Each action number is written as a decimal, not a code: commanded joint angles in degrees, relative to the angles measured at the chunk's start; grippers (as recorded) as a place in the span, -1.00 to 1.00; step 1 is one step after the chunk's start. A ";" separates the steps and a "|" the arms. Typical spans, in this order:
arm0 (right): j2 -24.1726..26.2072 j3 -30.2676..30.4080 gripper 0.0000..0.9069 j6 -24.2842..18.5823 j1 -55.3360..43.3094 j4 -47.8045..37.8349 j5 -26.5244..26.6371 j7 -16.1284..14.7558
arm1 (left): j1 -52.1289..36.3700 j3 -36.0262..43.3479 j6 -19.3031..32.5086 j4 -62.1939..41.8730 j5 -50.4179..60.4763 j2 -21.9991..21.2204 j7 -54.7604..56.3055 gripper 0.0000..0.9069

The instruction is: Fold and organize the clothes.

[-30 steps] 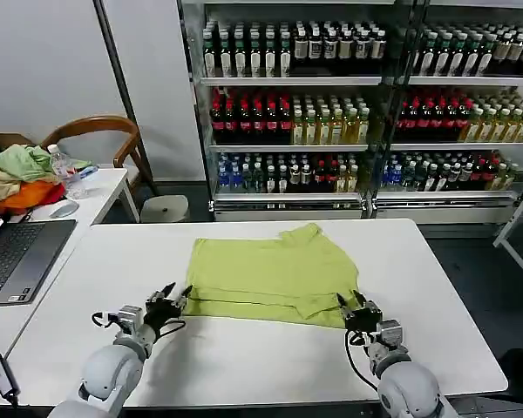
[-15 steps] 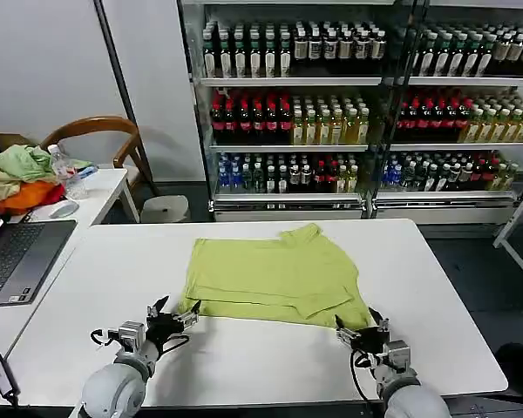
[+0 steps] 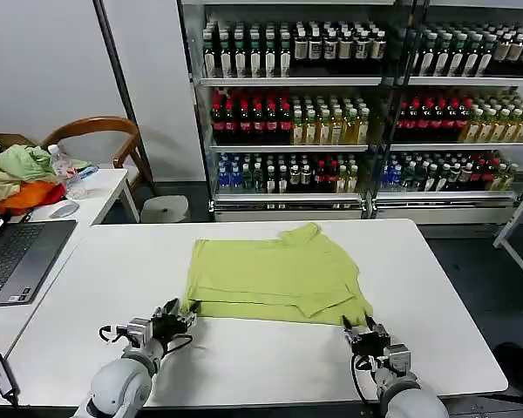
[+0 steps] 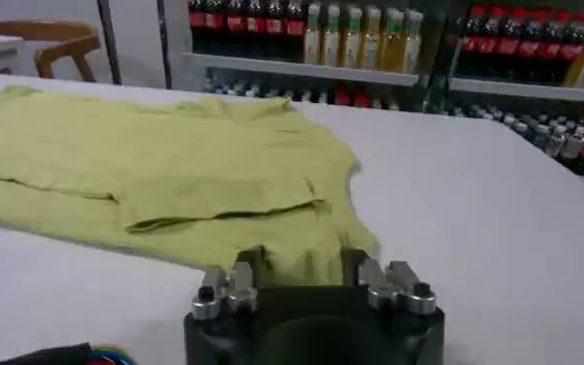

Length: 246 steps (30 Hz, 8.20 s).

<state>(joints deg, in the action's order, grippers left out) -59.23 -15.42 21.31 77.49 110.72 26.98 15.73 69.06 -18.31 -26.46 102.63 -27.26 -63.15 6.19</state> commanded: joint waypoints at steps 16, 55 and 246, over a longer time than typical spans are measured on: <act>3.03 -2.86 -1.00 -1.16 16.21 13.76 -5.17 -0.26 | 23.03 -9.57 -0.23 18.56 3.93 3.46 -1.93 -0.91; 2.95 2.45 1.00 9.08 -16.36 2.24 2.24 2.54 | 4.26 -5.54 0.77 12.08 -1.78 7.67 1.01 1.00; -0.34 4.11 1.00 4.59 0.04 10.23 -10.51 3.00 | 11.73 -2.29 1.82 13.44 -5.87 -1.07 21.84 -0.93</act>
<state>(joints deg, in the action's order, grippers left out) -59.65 -11.01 26.00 77.63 121.11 16.72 18.68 79.89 -16.22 -21.39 113.65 -39.57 -64.00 30.64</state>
